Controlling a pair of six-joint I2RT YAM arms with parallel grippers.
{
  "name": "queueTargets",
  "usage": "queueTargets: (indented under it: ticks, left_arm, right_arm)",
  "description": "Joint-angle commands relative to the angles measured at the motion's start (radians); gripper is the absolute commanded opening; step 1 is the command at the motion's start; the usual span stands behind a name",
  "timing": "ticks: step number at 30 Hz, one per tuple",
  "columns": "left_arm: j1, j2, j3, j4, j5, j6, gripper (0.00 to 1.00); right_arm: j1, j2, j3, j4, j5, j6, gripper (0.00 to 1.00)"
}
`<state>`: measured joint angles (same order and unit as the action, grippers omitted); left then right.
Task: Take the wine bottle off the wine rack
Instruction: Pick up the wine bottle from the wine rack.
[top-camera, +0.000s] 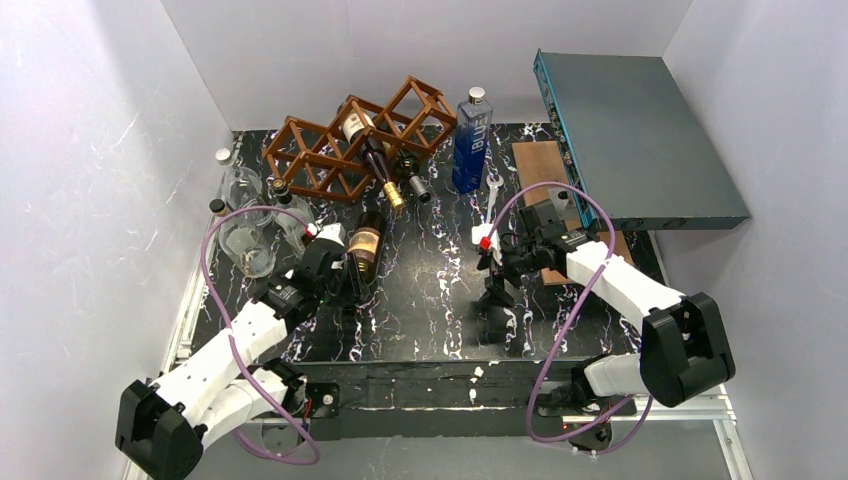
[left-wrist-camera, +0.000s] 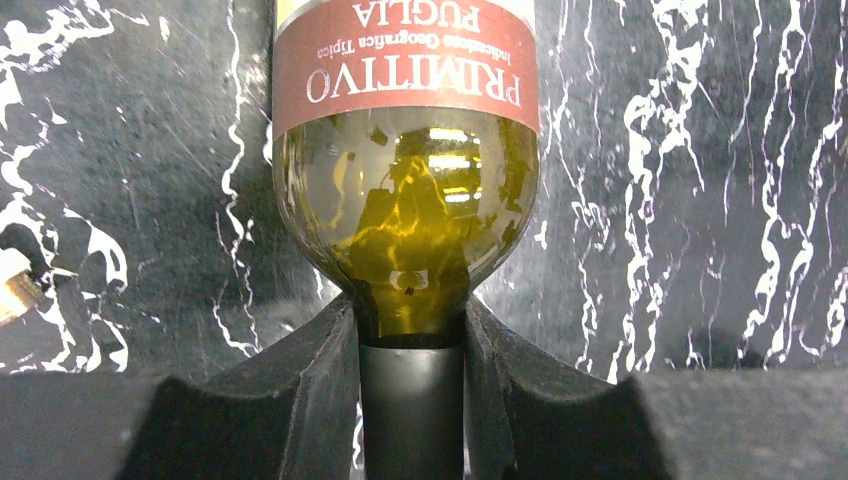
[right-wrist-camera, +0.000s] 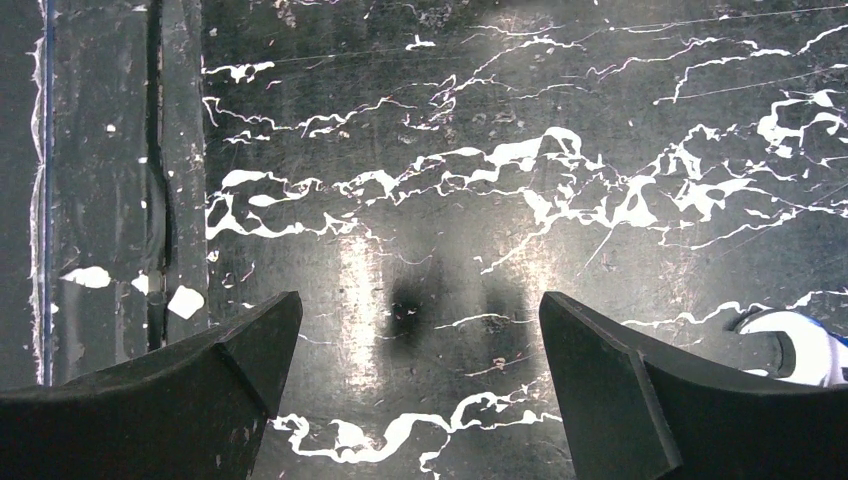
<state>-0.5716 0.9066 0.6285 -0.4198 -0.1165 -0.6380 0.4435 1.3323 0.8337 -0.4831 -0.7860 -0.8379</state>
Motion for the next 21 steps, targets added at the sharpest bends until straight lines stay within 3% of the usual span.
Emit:
queueTargets:
  ticks: [1,14,21]
  left_arm:
    - [-0.004,-0.016,0.128,-0.053,0.107,0.033,0.0]
    - [-0.004,0.068,0.314,-0.346,0.388,0.107,0.0]
    - [-0.004,0.1,0.368,-0.383,0.496,0.122,0.0]
  right_arm:
    - [0.003,-0.031,0.003,-0.055,-0.037,-0.056,0.98]
    - [0.013,0.027,0.267,-0.465,-0.158,-0.494,0.98]
    - [0.028,0.077,0.371,-0.472,-0.176,-0.524,0.99]
